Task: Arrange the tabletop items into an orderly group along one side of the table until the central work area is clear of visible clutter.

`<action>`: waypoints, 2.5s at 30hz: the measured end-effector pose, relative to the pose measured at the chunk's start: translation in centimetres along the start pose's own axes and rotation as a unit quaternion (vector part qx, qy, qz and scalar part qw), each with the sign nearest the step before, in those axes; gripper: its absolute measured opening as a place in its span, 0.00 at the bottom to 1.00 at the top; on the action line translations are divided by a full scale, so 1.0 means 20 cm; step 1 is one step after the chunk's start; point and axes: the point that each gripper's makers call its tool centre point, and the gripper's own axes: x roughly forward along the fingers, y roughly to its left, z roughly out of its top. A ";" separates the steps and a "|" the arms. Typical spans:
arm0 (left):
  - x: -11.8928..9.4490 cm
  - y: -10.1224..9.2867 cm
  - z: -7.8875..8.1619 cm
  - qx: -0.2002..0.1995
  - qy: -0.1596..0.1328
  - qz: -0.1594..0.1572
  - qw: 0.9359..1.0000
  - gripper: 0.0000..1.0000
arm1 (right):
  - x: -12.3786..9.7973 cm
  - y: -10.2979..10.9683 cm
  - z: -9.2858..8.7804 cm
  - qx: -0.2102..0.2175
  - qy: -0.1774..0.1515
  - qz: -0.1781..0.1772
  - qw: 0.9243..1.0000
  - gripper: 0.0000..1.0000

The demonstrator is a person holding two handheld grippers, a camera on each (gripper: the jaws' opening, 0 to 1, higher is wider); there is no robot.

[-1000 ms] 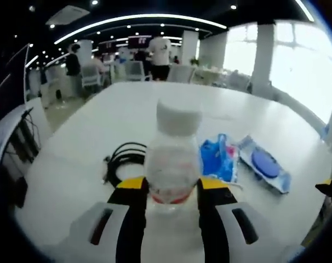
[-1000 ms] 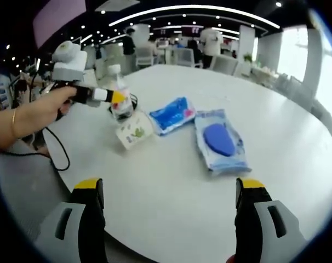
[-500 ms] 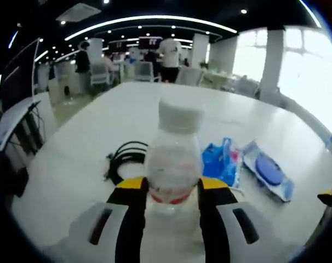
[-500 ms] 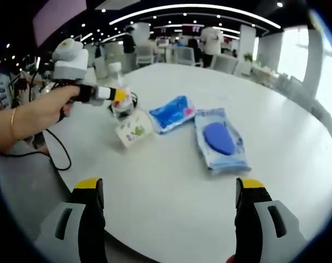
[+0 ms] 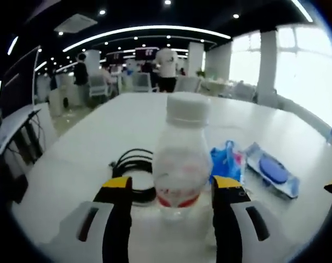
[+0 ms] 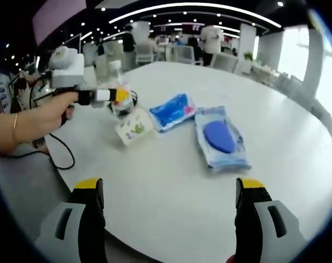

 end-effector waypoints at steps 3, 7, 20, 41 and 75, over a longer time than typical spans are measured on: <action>-0.01 -0.01 0.04 -0.001 -0.030 -0.001 1.000 0.51 | 0.00 0.00 -0.02 -0.003 0.007 -0.002 1.000 0.99; 0.01 -0.03 0.06 0.009 -0.043 -0.011 0.999 0.46 | 0.01 -0.01 -0.02 -0.002 0.008 -0.002 1.000 0.99; 0.02 -0.04 0.07 0.026 -0.064 -0.006 0.998 0.37 | 0.01 -0.02 -0.01 0.008 0.006 -0.005 1.000 0.99; 0.03 -0.06 0.10 0.027 -0.054 -0.037 0.997 0.35 | 0.01 -0.02 0.01 0.009 -0.008 0.000 1.000 1.00; 0.08 0.34 0.40 0.027 -0.085 -0.006 0.996 0.35 | 0.02 0.08 0.02 -0.011 -0.011 0.038 0.999 1.00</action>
